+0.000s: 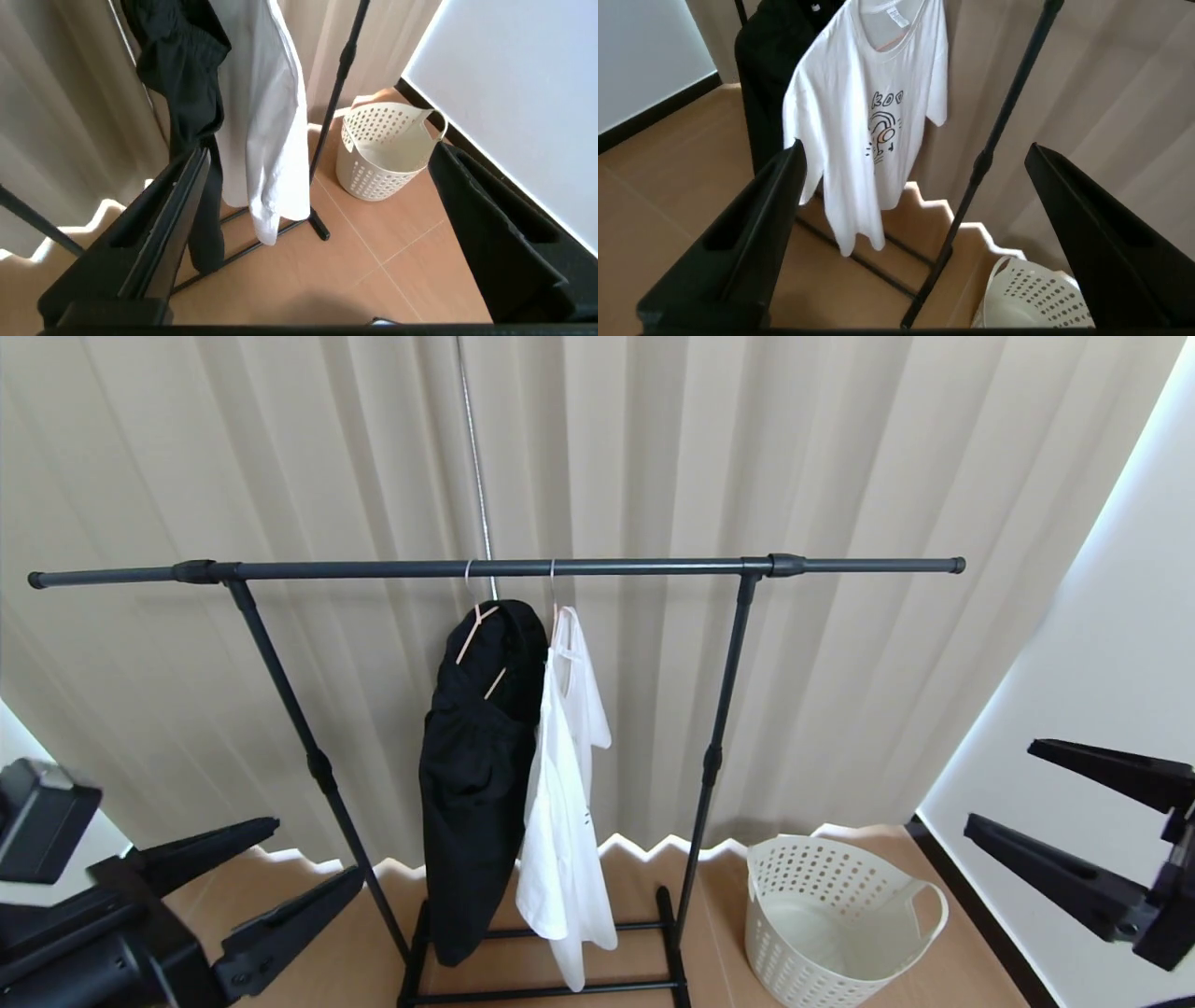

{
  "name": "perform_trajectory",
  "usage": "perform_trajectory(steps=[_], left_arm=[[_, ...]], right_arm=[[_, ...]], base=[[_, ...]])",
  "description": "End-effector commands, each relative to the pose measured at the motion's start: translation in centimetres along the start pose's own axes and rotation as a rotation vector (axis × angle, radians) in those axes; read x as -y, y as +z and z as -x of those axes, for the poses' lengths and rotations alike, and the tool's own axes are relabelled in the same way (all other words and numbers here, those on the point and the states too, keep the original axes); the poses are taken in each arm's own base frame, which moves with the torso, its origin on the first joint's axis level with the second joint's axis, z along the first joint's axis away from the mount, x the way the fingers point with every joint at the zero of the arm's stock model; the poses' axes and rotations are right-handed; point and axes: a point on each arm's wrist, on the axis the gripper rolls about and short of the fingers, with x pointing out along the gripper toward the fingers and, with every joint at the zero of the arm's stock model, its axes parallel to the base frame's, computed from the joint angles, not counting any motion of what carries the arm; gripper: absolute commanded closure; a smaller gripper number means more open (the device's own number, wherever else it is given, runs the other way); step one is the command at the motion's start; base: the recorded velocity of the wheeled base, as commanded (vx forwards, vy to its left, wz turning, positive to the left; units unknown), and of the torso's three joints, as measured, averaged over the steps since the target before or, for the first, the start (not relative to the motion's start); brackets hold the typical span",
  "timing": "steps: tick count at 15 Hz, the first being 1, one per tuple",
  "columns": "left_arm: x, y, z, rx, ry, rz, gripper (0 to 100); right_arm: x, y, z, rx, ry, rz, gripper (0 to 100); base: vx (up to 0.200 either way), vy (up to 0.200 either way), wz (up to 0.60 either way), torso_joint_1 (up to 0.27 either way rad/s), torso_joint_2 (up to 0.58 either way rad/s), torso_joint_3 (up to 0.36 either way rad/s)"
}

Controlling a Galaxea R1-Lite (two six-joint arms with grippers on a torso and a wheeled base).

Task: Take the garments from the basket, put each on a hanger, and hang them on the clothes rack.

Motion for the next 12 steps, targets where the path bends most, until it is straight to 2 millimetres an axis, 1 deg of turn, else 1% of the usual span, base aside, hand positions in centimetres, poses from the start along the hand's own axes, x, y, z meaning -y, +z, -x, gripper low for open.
perform_trajectory(steps=[1, 2, 3, 4, 5, 6, 8, 9, 10, 12], left_arm=[[0.6, -1.7, 3.0, 0.054, 0.019, -0.025, 0], [0.5, -3.1, 4.1, 0.057, 0.074, -0.043, 0], [0.6, -3.4, 4.7, 0.076, 0.088, -0.052, 0], [0.7, -3.4, 5.0, 0.097, 0.091, -0.057, 0], [0.9, -3.4, 5.8, 0.130, 0.088, -0.063, 0], [1.1, -4.1, 6.3, 0.106, 0.088, -0.057, 0], [1.5, -5.1, 7.4, 0.078, 0.086, -0.052, 0], [1.5, -5.1, 7.4, 0.078, 0.086, -0.052, 0], [1.8, -6.2, 8.4, 0.070, 0.086, -0.049, 0], [2.1, -7.4, 9.3, 0.049, 0.086, -0.043, 0]], right_arm=[[-1.2, -1.4, 2.8, 0.043, -0.022, 0.016, 0], [-1.6, -3.1, 3.9, 0.022, -0.096, 0.009, 0], [-1.9, -4.2, 4.5, 0.015, -0.127, 0.007, 0], [-2.1, -4.8, 4.9, 0.015, -0.133, 0.004, 0], [-2.6, -6.1, 5.8, 0.019, -0.140, -0.002, 0], [-2.8, -7.0, 6.3, 0.018, -0.150, -0.001, 0], [-3.1, -7.8, 7.1, 0.009, -0.184, -0.003, 0], [-3.1, -7.8, 7.1, 0.009, -0.184, -0.003, 0], [-3.9, -9.4, 8.6, -0.036, -0.184, -0.019, 0], [-4.6, -11.1, 9.9, -0.067, -0.181, -0.026, 0]], base=[[0.000, 0.000, 0.00, 0.000, 0.00, 0.000], [0.000, 0.000, 0.00, 0.000, 0.00, 0.000], [0.000, 0.000, 0.00, 0.000, 0.00, 0.000], [0.000, 0.000, 0.00, 0.000, 0.00, 0.000], [0.000, 0.000, 0.00, 0.000, 0.00, 0.000], [0.000, 0.000, 0.00, 0.000, 0.00, 0.000], [0.000, 0.000, 0.00, 0.000, 0.00, 0.000], [0.000, 0.000, 0.00, 0.000, 0.00, 0.000], [0.000, 0.000, 0.00, 0.000, 0.00, 0.000], [0.000, 0.000, 0.00, 0.000, 0.00, 0.000]])
